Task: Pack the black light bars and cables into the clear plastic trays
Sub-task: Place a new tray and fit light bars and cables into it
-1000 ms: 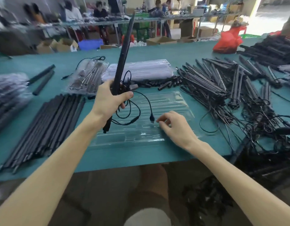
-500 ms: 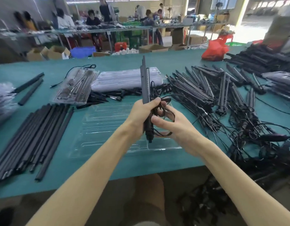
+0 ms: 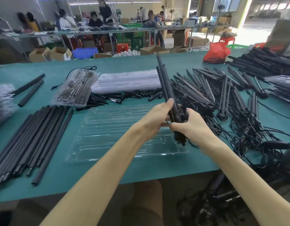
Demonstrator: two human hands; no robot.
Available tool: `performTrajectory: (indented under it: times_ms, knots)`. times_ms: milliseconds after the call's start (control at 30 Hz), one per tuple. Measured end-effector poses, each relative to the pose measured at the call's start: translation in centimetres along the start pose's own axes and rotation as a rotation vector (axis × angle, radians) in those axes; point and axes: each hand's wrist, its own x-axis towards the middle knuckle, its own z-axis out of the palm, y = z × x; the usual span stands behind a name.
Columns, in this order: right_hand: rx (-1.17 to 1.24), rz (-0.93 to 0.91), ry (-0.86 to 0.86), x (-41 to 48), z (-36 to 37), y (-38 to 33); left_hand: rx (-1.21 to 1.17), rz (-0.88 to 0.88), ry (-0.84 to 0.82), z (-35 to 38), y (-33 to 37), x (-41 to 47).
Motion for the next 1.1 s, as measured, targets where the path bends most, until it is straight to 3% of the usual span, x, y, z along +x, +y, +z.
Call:
performTrajectory:
  times_ms: [67,133,333,433,567,667,733,900,1100]
  knots:
    - [-0.085,-0.03,0.047,0.2,-0.6,0.3,0.165,0.048,-0.069,-1.1,0.1,-0.1]
    - [-0.176,-0.077,0.098,0.6,-1.0,0.5,0.146,0.068,-0.115,-2.4,0.3,-0.4]
    - [-0.44,-0.069,0.275,2.2,-2.5,1.8,0.224,0.1,0.012,-7.7,0.6,-1.4]
    - [-0.547,0.058,0.302,3.0,-3.0,2.7,0.293,0.118,0.189,-12.0,0.5,-2.7]
    - [-0.691,0.098,0.313,3.2,-2.2,3.8,0.438,0.147,0.575,-18.1,0.3,-4.8]
    - [-0.73,0.061,0.331,3.0,-1.1,3.7,0.78,0.127,0.847,-22.5,-0.3,-6.6]
    - [-0.79,0.033,0.374,2.8,-0.4,3.2,1.108,0.013,0.943,-24.9,-0.9,-7.8]
    - [-0.851,0.016,0.361,1.9,0.5,2.6,1.445,-0.242,0.941,-26.5,-2.3,-9.4]
    - [-0.839,-0.065,0.408,0.2,0.1,3.4,1.568,-0.26,0.896,-26.7,-2.5,-9.8]
